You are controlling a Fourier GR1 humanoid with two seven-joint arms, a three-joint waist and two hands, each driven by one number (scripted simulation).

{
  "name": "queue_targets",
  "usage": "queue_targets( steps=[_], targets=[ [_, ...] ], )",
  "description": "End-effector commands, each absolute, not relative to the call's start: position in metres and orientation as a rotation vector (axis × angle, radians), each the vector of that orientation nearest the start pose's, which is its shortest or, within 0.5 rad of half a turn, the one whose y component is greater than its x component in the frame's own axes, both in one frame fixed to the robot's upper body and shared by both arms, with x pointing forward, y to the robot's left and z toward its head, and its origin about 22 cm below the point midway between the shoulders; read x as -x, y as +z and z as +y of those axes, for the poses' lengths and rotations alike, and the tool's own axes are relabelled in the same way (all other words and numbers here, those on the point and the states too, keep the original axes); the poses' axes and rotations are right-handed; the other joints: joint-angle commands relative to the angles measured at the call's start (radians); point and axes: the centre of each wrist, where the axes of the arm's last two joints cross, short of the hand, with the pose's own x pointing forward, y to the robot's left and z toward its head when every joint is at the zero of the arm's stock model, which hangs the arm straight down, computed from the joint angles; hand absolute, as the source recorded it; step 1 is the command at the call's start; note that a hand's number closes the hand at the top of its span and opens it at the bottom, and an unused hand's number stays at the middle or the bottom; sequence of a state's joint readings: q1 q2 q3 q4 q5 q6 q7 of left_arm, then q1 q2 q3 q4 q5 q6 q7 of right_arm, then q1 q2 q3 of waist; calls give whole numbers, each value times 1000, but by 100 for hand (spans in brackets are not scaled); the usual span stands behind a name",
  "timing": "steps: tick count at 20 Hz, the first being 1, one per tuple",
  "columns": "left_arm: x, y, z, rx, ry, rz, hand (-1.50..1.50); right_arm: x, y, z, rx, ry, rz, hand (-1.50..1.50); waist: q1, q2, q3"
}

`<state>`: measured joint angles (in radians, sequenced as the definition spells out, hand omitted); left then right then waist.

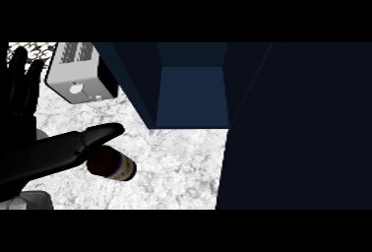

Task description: Pick up the wine, place it into the cabinet and close the cabinet

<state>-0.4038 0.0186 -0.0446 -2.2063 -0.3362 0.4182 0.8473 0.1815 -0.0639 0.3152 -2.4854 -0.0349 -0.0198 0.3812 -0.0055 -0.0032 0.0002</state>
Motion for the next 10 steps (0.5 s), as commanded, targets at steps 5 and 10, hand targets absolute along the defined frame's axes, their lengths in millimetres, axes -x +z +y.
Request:
queue_targets(
  steps=[5, 10],
  targets=[
    [-209, 239, 176, -189, 352, -1729, -150, -96, 204, -190, -276, 91, -1943, -150, 2, -2, -1],
    [-218, 244, 174, -235, 345, -1710, -150, -91, 203, -187, -263, 122, -1935, -150, -5, -3, -1]
  ],
)
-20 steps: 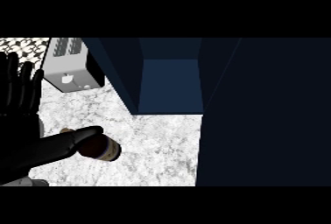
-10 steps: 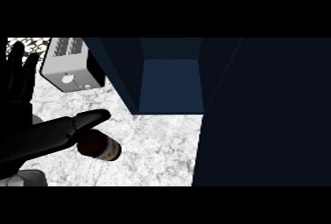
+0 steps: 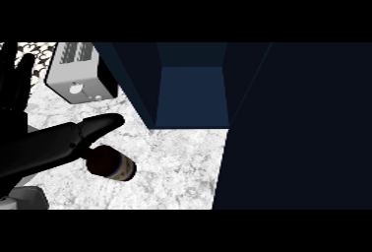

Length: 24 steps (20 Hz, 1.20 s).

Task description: Pick up the wine, place it into the cabinet and close the cabinet

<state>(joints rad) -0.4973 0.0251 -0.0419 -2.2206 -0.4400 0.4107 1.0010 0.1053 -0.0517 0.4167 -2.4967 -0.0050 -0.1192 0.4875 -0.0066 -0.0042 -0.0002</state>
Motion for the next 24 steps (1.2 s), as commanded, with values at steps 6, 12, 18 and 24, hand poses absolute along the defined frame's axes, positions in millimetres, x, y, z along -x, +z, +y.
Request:
queue_targets(
  steps=[6, 12, 18, 24],
  targets=[
    [-215, 228, 195, -250, 367, -1669, -150, -100, 208, -185, -266, 130, -1927, -150, 3, 1, -1],
    [-225, 212, 190, -277, 390, -1648, -150, -99, 200, -180, -244, 122, -1948, -150, -4, 1, 0],
    [-232, 184, 201, -278, 371, -1629, -150, -86, 212, -188, -261, 108, -1946, -150, -10, 1, -1],
    [-216, 142, 206, -290, 372, -1594, -150, -97, 207, -176, -259, 93, -1930, -150, -6, 0, -1]
  ],
)
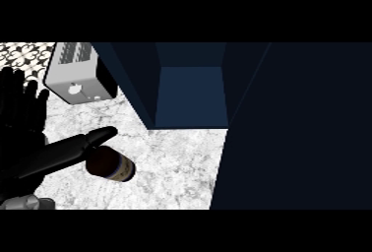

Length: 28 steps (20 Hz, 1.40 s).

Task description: Pick up the wine, place it into the cabinet and close the cabinet

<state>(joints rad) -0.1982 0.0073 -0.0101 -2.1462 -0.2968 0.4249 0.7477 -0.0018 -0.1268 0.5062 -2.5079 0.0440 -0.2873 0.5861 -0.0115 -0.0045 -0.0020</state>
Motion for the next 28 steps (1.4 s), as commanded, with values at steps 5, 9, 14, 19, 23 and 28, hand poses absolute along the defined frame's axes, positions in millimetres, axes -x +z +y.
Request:
queue_targets(
  steps=[5, 9, 14, 19, 23, 28],
  targets=[
    [-218, 129, 218, -287, 406, -1579, -150, -88, 220, -182, -270, 113, -1932, -150, 1, 0, 0],
    [-221, 104, 224, -350, 402, -1571, -150, -81, 212, -180, -282, 125, -1924, -150, -4, -1, 1],
    [-207, 81, 220, -372, 402, -1541, -150, -78, 224, -187, -271, 115, -1926, -150, -4, -2, 0],
    [-190, 42, 239, -390, 427, -1498, -150, -78, 219, -184, -257, 155, -1938, -150, -7, -4, -1],
    [-197, 26, 223, -357, 406, -1487, -150, -95, 217, -180, -247, 153, -1960, -150, 0, 2, 1],
    [-187, 7, 256, -365, 410, -1473, -150, -98, 220, -170, -262, 129, -1948, -150, 6, 1, 0]
  ],
)
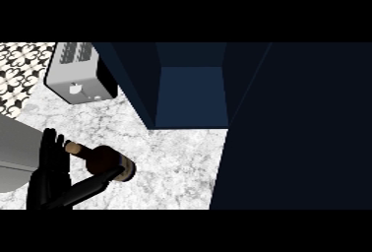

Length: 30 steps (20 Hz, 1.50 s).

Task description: Pick up the wine, place it into the cabinet and close the cabinet

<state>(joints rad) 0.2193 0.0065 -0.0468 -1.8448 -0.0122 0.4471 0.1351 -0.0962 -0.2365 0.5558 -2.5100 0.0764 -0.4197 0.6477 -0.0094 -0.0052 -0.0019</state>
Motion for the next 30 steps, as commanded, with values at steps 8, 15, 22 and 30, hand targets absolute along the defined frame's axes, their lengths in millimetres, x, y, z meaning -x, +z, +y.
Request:
queue_targets(
  steps=[8, 15, 22, 30],
  targets=[
    [-187, -26, 258, -400, 432, -1458, -150, -88, 218, -170, -263, 137, -1932, -150, 0, 0, 0],
    [-186, -60, 269, -310, 455, -1431, -150, -80, 218, -178, -262, 137, -1961, -150, -10, -1, 1],
    [-199, -70, 261, -170, 485, -1421, -150, -79, 219, -176, -258, 162, -1937, -150, -9, -1, 1],
    [-193, -91, 243, -140, 462, -1433, -150, -88, 216, -168, -230, 147, -1940, -150, -1, 0, 0]
  ],
)
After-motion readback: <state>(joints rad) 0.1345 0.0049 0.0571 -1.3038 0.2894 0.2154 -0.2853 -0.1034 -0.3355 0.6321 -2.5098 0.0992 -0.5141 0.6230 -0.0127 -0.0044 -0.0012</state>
